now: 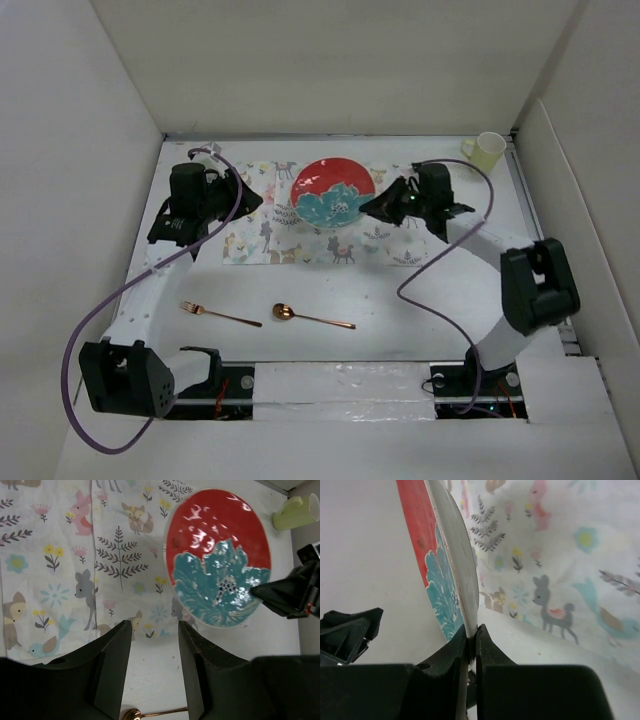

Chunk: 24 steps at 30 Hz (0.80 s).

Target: Set the dinner table for one person

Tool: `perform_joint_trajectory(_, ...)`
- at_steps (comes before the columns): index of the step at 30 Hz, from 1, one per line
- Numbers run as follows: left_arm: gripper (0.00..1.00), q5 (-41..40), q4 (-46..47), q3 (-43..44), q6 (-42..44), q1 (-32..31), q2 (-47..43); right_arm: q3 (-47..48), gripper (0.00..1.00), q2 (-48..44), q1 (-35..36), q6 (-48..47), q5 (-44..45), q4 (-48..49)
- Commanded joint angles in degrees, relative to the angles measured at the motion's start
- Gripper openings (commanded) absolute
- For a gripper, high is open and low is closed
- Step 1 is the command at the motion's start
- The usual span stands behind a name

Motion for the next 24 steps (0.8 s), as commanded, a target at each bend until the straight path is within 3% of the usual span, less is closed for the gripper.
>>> perform_joint_trajectory(1,0.39,-0.4,1.4,0.7,1.2,0.2,-3.1,9.3,0.0,6.7,1.8,6.3,-5.9,20.7)
perform_joint_trajectory(3,0.39,-1.1,1.0,0.3,1.5,0.2,-3.8,12.1,0.0,10.7,2.3,8.6,-6.5,25.9)
perform_joint_trajectory(8,0.39,-2.5,0.7,-0.4,2.1,0.2,-4.5,16.3,0.0,19.7,3.3,10.7,-4.9,25.4)
perform_joint_trajectory(24,0.39,-4.0,0.9,-1.0,2.2,0.2,-3.4,9.3,0.0,21.9,5.0,7.6,-1.1,18.9)
